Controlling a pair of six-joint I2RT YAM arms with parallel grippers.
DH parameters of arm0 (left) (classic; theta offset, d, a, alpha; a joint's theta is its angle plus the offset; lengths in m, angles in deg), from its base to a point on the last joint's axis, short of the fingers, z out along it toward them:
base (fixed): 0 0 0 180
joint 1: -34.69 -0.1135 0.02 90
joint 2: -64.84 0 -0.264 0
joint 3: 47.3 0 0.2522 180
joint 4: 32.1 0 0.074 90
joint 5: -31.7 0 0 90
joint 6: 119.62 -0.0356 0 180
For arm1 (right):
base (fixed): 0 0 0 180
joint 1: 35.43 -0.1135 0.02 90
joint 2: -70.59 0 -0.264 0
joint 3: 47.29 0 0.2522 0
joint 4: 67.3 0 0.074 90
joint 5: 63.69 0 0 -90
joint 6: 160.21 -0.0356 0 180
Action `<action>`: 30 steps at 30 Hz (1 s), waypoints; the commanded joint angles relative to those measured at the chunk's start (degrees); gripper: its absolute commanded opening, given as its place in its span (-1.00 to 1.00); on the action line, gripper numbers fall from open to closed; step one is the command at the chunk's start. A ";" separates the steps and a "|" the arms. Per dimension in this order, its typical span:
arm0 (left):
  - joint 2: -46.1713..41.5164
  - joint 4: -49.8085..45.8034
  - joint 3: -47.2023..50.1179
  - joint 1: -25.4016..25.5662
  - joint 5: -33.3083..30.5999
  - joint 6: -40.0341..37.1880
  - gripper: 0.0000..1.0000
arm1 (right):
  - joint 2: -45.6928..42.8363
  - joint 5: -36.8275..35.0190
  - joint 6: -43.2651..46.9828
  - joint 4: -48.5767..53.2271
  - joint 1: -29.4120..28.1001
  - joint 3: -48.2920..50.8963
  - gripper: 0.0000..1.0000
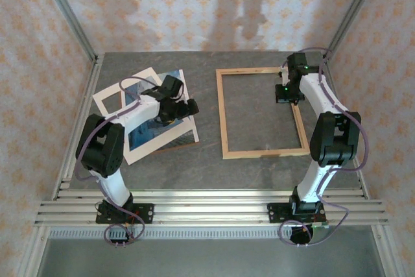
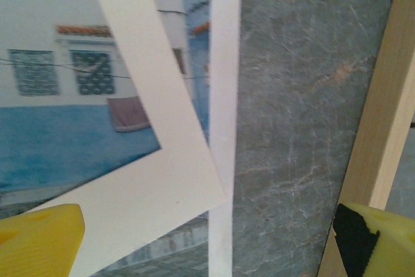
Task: Put the photo into the frame
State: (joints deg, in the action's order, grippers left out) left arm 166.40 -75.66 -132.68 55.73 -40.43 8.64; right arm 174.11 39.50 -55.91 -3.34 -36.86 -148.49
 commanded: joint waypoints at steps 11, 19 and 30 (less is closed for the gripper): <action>17.41 -7.28 -22.53 12.46 -5.47 -2.50 0.84 | -10.29 -3.67 -3.05 8.12 0.27 -5.37 -1.00; 25.70 -11.02 -31.52 15.23 -8.10 -1.37 0.57 | -14.90 -7.49 -4.53 8.97 0.26 -8.22 -1.00; 25.05 -13.26 -28.33 14.44 -13.19 -1.87 0.05 | -18.41 -2.82 -6.87 9.93 0.28 -14.28 -1.00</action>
State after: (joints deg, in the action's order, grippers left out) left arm 192.06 -85.52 -162.49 71.07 -49.56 7.37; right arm 157.13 35.08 -61.06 6.08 -36.86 -161.12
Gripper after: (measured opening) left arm 0.531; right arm 0.040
